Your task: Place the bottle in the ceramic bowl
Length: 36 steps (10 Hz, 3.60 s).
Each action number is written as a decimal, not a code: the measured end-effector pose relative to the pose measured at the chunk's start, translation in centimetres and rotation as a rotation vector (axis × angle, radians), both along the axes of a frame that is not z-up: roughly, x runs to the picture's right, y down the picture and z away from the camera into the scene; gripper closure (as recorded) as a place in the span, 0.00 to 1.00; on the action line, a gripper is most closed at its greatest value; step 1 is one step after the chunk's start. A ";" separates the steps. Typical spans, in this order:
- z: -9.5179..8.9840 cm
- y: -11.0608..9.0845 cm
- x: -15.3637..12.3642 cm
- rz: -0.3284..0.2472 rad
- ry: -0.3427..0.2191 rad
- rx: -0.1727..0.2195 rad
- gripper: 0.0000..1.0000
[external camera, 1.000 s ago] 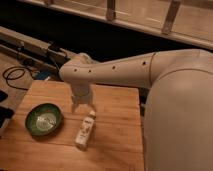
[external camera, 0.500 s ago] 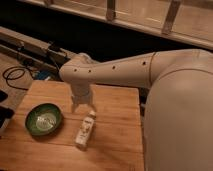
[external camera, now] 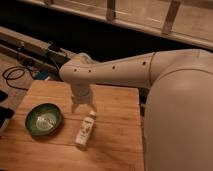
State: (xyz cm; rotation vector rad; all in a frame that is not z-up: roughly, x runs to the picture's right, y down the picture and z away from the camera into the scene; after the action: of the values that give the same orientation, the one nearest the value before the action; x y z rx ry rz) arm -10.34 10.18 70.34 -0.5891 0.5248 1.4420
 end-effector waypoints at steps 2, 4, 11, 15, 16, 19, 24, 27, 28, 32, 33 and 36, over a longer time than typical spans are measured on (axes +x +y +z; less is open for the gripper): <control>0.0 0.0 0.0 0.000 0.000 0.000 0.35; 0.0 -0.2 0.1 -0.007 0.001 0.013 0.35; 3.8 -3.0 -0.4 -0.074 0.004 0.056 0.35; 4.0 -0.7 3.6 0.015 0.060 0.021 0.35; 3.7 0.0 3.8 0.010 0.064 0.016 0.35; 3.6 0.2 3.7 0.009 0.061 0.017 0.35; 5.2 3.0 3.3 0.016 0.074 -0.039 0.35; 6.2 5.6 2.0 0.011 0.067 -0.084 0.35; 6.2 6.0 1.6 0.010 0.063 -0.095 0.35; 7.0 8.5 -0.3 -0.020 0.039 -0.157 0.35; 7.5 9.1 -0.5 -0.027 0.033 -0.174 0.35; 9.2 10.4 -0.6 -0.036 0.022 -0.212 0.35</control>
State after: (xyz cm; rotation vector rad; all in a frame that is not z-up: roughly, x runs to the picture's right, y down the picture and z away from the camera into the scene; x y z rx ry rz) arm -10.93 20.55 79.54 -0.7290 0.7084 1.3697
